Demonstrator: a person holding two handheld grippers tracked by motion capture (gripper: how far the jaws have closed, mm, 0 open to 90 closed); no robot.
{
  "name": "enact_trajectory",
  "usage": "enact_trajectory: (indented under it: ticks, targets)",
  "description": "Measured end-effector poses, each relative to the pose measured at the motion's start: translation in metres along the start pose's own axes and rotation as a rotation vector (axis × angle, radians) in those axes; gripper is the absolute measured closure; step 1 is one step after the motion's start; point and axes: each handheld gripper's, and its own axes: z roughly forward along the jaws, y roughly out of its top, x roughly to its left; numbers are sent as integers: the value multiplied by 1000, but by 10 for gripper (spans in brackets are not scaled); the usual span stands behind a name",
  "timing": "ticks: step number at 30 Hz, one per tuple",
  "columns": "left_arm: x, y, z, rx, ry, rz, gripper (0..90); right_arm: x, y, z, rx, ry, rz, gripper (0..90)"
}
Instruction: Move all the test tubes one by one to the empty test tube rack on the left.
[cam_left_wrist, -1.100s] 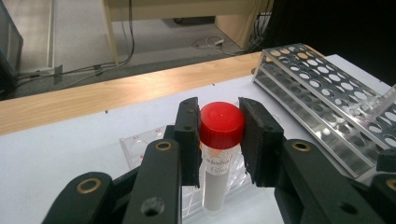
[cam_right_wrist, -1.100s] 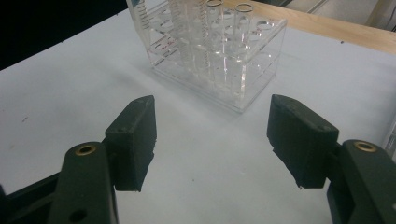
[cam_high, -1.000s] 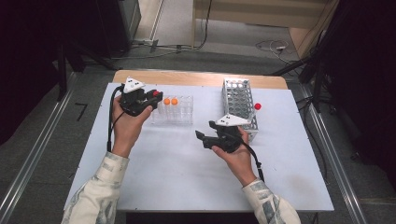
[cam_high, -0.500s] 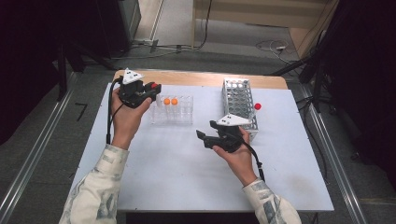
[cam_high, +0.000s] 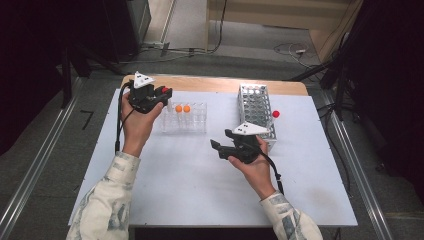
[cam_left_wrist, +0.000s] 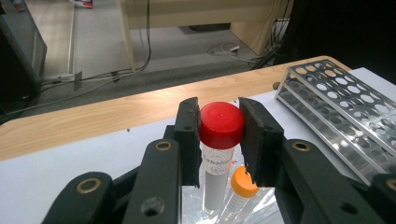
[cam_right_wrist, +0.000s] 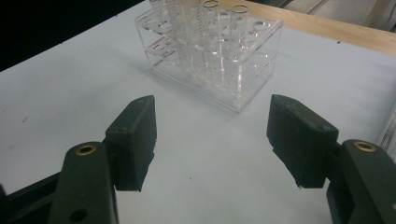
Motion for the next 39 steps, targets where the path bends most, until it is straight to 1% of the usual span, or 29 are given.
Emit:
enact_trajectory:
  ticks: [4,7,17,25,29,31,36,38,39]
  targets:
    - [-2,-2,3,6,-2,7,704,0,0,0,-2,1,-3,315]
    - [-4,-6,5,12,5,11,704,0,0,-1,-1,2,-2,315]
    - [-3,-29,17,49,5,-5,700,-1,0,0,1,2,-2,315]
    - [-3,-36,21,57,1,-15,693,0,-1,1,7,3,-2,314]
    - [-3,-36,20,53,-7,-22,648,-1,-1,1,6,6,-4,312]
    - [-4,-36,19,49,-7,-25,640,-1,-1,1,7,7,-3,313]
    - [-3,-35,14,38,-24,-50,607,-2,-1,-1,4,1,-2,313]
    - [-3,-37,11,37,-41,-63,585,-3,-2,-2,3,-2,-1,312]
    - [-3,-38,10,34,-51,-70,553,-4,-2,-3,1,-4,0,313]
